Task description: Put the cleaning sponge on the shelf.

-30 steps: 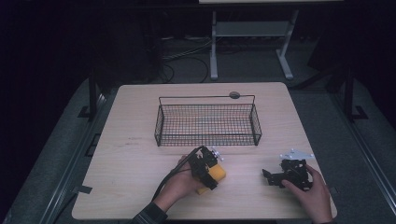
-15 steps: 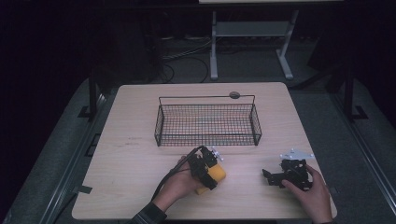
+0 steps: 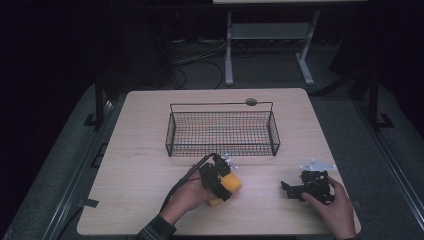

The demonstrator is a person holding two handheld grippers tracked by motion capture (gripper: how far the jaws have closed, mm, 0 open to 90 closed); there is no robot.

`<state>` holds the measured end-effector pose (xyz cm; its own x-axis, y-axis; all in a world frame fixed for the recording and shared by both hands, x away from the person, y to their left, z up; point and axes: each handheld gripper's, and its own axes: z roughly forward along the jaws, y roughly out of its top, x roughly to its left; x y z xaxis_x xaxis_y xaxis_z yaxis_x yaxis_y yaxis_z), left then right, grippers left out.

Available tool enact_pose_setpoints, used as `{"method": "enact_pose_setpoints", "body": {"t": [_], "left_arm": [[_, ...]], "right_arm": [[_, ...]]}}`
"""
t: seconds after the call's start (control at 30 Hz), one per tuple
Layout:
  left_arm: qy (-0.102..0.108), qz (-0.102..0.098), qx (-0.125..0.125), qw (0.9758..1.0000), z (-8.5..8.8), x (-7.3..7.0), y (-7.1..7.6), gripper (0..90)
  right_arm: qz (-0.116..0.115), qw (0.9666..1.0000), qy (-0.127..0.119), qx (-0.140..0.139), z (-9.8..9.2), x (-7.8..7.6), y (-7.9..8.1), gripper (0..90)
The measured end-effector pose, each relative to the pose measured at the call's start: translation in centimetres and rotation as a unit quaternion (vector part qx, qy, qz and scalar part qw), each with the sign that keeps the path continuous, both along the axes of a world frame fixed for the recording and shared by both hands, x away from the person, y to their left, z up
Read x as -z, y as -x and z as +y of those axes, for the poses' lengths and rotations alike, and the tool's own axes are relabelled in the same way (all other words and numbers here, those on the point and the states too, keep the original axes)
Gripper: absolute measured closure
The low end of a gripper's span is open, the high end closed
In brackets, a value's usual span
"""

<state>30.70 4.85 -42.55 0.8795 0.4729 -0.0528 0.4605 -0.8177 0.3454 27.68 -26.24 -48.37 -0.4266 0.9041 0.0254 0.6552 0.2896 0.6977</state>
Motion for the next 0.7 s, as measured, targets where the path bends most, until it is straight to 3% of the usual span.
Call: {"method": "enact_pose_setpoints", "body": {"t": [0.7], "left_arm": [[0.014, -0.004, 0.0, 0.9999, 0.6, -2.5, -1.2, 21.9]], "right_arm": [[0.0, 1.0, 0.0, 0.0, 0.0, 0.0, 0.0, 0.0]]}}
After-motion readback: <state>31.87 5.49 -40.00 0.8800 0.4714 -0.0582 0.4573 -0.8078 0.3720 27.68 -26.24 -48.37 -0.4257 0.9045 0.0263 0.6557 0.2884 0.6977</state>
